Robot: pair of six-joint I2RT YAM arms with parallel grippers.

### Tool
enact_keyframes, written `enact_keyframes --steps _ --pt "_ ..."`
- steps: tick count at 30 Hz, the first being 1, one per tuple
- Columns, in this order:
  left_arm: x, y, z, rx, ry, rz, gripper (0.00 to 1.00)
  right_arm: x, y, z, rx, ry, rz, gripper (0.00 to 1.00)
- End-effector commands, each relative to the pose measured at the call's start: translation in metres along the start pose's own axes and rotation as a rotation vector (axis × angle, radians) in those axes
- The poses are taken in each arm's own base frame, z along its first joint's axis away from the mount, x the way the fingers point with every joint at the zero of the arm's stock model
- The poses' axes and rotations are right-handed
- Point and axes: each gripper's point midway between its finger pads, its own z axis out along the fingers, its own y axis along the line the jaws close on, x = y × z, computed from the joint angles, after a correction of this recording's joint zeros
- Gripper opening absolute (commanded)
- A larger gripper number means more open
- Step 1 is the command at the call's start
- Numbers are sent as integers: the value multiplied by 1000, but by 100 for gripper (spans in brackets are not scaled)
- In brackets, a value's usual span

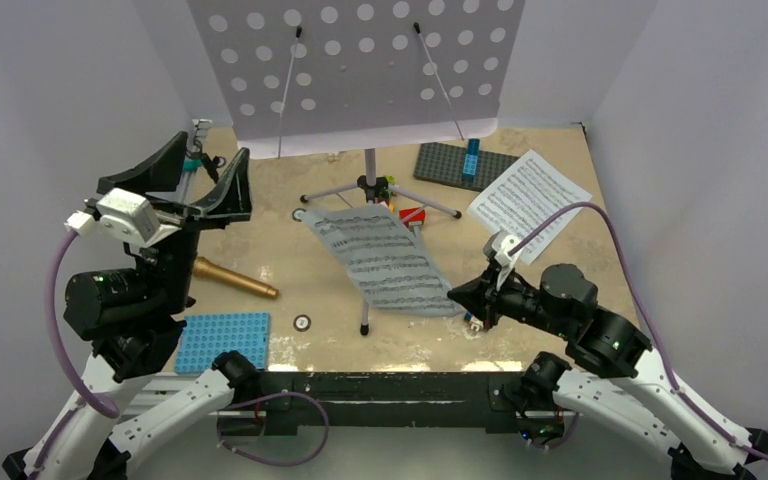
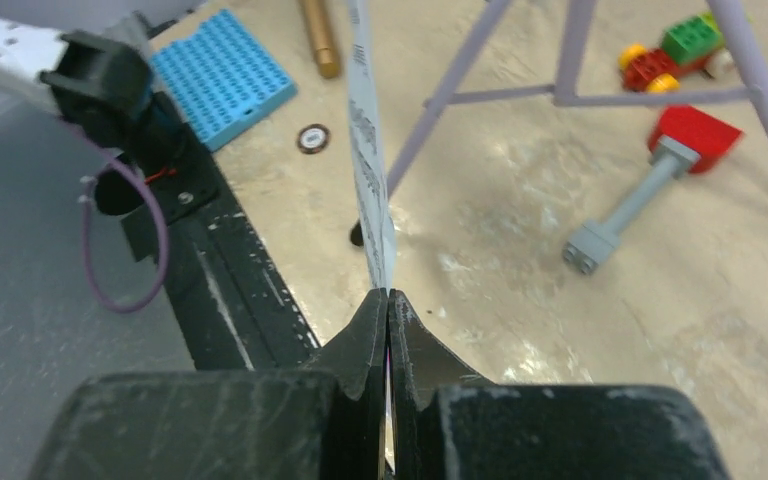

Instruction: Pack up the instrument practice props

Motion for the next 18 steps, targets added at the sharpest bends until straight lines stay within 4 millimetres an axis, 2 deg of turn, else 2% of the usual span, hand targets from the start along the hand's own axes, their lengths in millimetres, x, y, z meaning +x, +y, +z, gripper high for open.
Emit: enact_keyframes --steps 1,4,8,18 --pt "15 4 -11 -28 40 -48 89 -13 -40 -5 250 -66 90 0" --pt "22 3 -15 -29 58 -79 89 -11 -75 -14 476 -49 150 0" --pt "33 -1 -20 -22 84 -122 89 -18 -106 -29 686 -35 202 0" --pt "46 -9 -27 -1 106 -187 89 -37 -150 -51 910 -63 228 0"
